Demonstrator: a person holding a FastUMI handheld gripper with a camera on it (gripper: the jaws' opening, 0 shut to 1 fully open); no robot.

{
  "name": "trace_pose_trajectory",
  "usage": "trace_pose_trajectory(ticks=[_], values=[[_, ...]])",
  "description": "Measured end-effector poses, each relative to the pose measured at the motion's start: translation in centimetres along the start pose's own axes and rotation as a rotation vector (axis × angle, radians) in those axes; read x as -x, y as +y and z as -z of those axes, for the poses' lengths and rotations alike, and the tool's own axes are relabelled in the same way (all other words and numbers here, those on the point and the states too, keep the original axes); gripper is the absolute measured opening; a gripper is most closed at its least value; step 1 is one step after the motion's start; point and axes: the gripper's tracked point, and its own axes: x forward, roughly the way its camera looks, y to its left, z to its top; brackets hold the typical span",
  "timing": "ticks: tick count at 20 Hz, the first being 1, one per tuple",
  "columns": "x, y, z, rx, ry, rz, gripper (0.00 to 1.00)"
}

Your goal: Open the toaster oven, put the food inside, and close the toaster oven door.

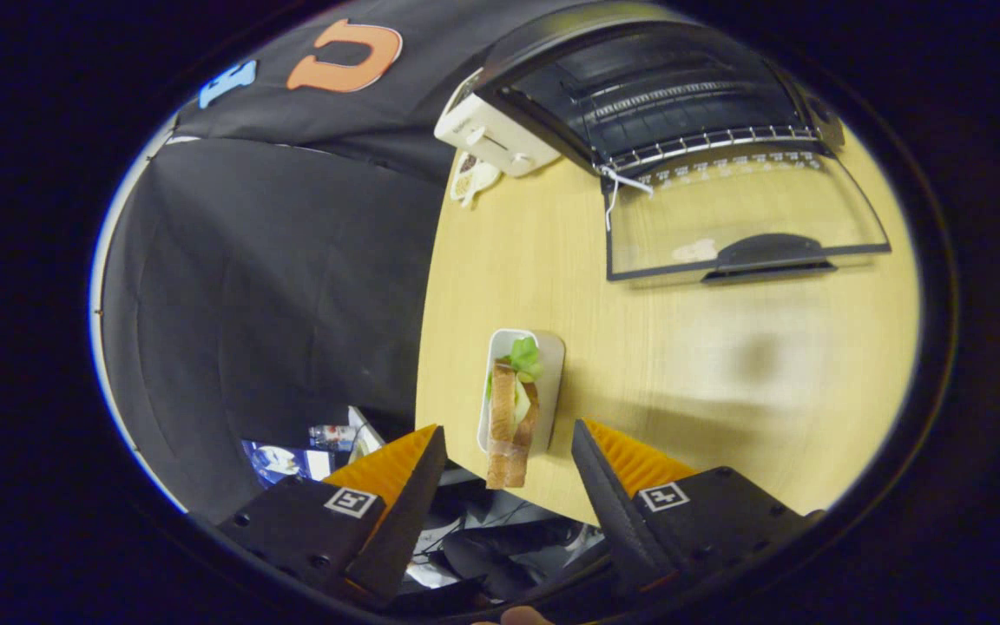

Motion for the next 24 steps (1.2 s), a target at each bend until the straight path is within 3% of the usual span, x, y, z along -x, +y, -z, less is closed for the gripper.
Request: trace_pose_trajectory(ticks=[7,12,14,20,24], values=[[-3.6,-0.2,1.4,0.003,0.075,0.029,0.82],[-4.2,-0.3,1.4,-0.023,0.089,0.036,0.44],[-4.0,-0.1,1.5,-0.036,0.1,0.026,0.38],[0.0,3.3,1.4,-0.063,0.092,-0.087,0.31],[5.2,5.0,-1.5,-0.109,-0.017,-0.177,0.31]])
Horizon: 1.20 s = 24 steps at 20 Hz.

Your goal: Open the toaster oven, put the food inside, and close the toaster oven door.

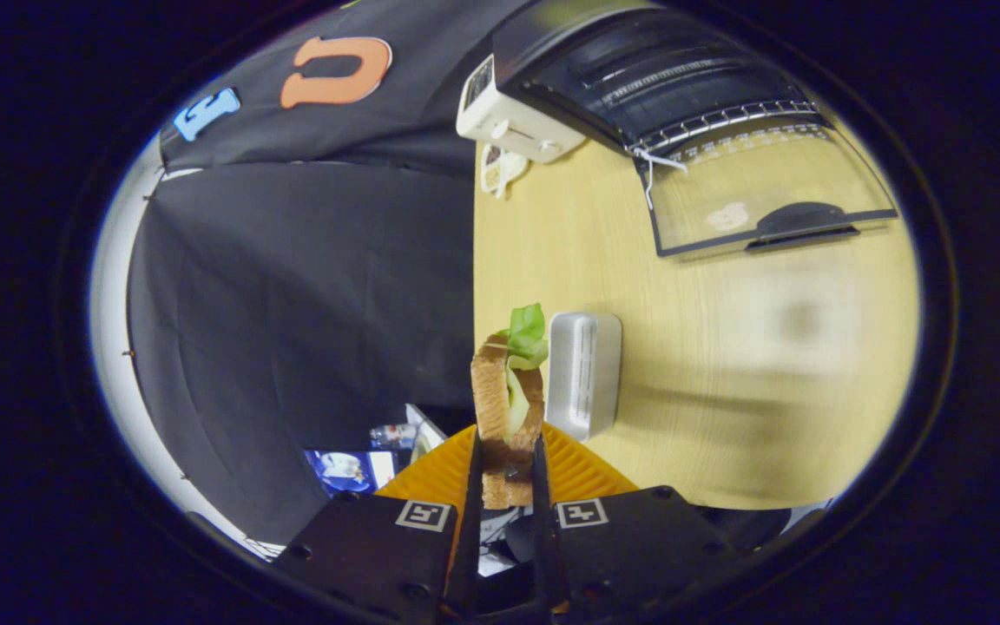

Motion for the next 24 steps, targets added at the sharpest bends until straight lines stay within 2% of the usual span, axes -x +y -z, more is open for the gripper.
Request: trace_pose_trajectory(ticks=[4,7,11,18,21,24], values=[[5.4,-0.2,-4.5,-0.058,-0.185,-0.032,0.31],[8.7,-1.9,-7.3,-0.091,-0.305,-0.012,0.31],[11.0,-5.1,-11.5,-0.146,-0.426,0.018,0.31],[9.5,-10.4,-20.8,-0.275,-0.667,-0.037,0.31],[8.0,-11.4,-23.7,-0.281,-0.74,-0.061,0.31],[6.4,-11.4,-26.0,-0.305,-0.809,-0.142,0.31]])
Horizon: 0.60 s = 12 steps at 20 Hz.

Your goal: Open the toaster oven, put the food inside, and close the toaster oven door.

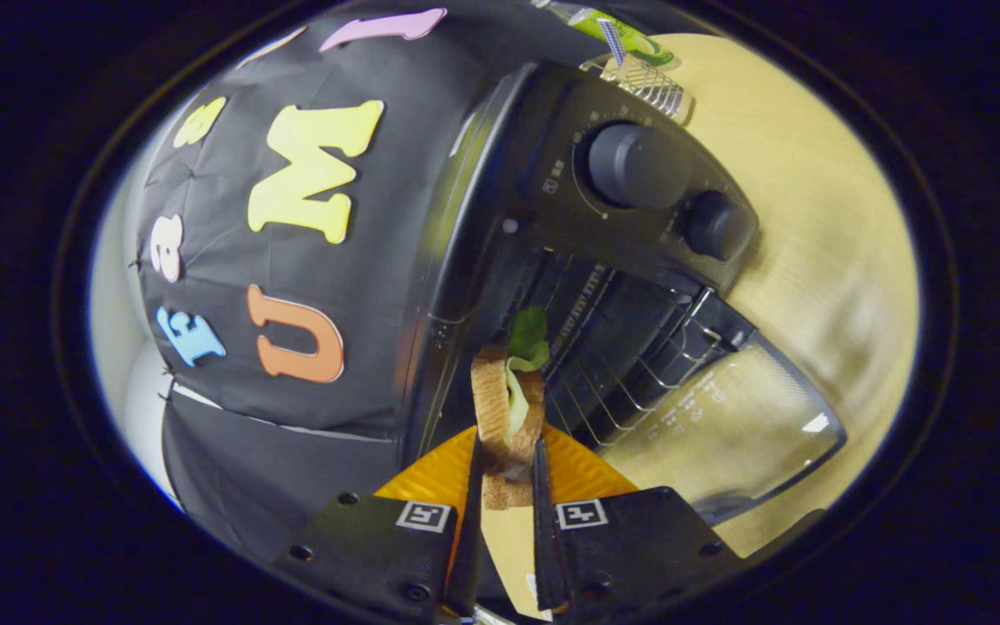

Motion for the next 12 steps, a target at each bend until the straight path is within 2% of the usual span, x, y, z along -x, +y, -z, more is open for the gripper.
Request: trace_pose_trajectory(ticks=[2,5,12], values=[[-1.5,-0.1,-0.4,-0.048,-0.041,-0.025,0.31],[-2.8,-0.6,-0.4,-0.056,-0.088,-0.035,0.31],[-5.2,-1.0,0.2,-0.016,-0.111,-0.023,0.31]])
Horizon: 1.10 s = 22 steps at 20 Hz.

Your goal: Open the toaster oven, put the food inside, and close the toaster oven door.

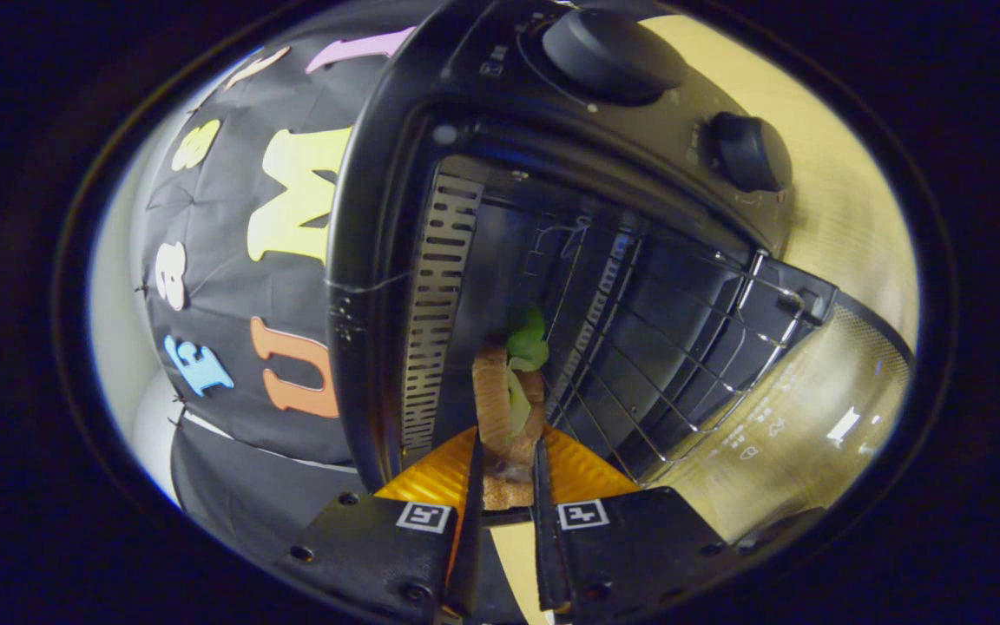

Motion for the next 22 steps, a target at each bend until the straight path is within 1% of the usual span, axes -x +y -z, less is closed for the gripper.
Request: trace_pose_trajectory(ticks=[2,5,6,7,10,11,12,16,19,22], values=[[-0.3,-0.2,0.1,-0.013,-0.004,0.004,0.33],[-0.5,-0.9,0.2,-0.003,-0.021,0.047,0.41],[-0.4,-0.8,0.5,0.01,-0.016,0.055,0.48],[-0.3,-0.3,0.8,0.028,-0.013,0.051,0.51],[-0.2,-0.3,1.7,0.167,0.026,0.124,0.74],[-0.1,-0.3,2.2,0.209,0.047,0.14,0.76],[0.1,-0.1,2.3,0.236,0.058,0.152,0.8],[1.1,-0.1,2.6,0.216,0.058,0.191,0.89],[2.3,-0.5,2.9,0.243,0.064,0.248,0.9],[3.8,-0.5,3.2,0.227,0.065,0.272,0.92]])
